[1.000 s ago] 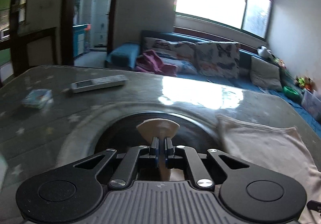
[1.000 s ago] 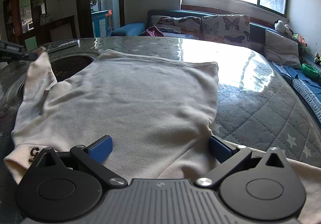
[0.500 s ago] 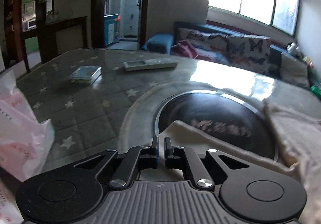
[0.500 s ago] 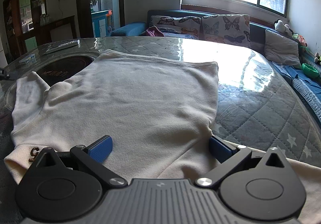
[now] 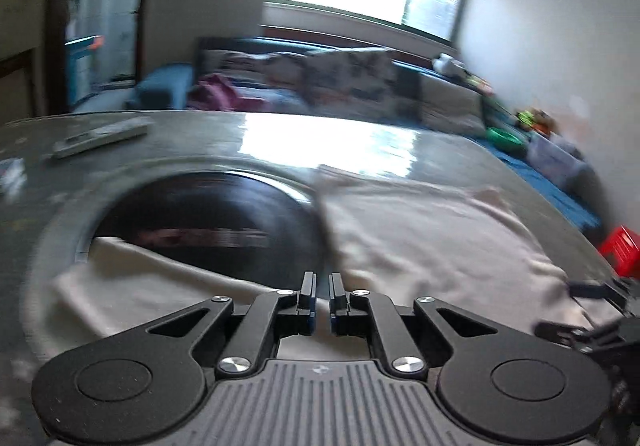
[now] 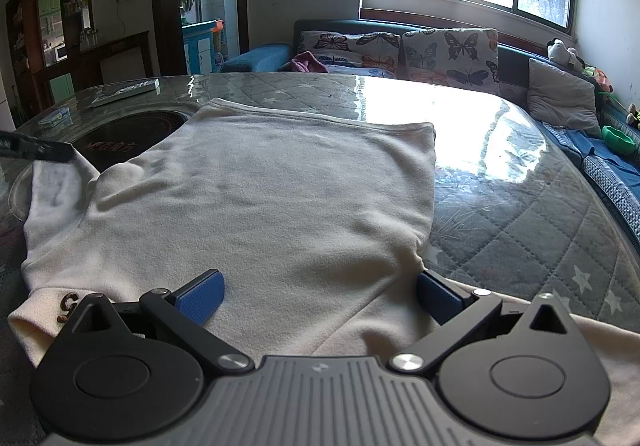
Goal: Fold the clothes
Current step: 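Grasp the sleeve with the left gripper and pull it outward, then open the left gripper to release the sleeve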
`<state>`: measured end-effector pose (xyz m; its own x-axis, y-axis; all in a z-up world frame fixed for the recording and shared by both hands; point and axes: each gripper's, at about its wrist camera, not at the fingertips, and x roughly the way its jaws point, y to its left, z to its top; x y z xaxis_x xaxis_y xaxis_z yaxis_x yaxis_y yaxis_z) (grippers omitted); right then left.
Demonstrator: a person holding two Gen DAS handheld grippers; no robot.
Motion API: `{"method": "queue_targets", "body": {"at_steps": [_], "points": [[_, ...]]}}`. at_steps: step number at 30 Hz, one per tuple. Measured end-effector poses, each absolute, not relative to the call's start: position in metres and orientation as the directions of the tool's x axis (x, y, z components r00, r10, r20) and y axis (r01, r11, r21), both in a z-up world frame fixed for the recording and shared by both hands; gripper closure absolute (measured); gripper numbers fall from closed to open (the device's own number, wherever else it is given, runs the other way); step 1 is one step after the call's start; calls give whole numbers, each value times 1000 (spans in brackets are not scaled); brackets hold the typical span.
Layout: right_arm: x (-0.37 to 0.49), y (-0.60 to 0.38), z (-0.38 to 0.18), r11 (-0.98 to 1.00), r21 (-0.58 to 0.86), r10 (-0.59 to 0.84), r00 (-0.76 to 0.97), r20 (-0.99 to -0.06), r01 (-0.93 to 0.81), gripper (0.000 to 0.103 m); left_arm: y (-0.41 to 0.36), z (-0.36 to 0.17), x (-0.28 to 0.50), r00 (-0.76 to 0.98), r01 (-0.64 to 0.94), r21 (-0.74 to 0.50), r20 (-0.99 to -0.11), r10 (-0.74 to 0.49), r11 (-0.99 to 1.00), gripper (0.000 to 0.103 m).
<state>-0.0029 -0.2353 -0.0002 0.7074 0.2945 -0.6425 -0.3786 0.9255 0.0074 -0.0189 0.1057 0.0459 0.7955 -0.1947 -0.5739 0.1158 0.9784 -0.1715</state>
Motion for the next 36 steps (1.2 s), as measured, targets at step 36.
{"method": "queue_targets", "body": {"at_steps": [36], "points": [[-46,-309,13,978,76,200,763,-615,-195,0,36,63,-8,763,244,-127,-587,-271,961,71]]}}
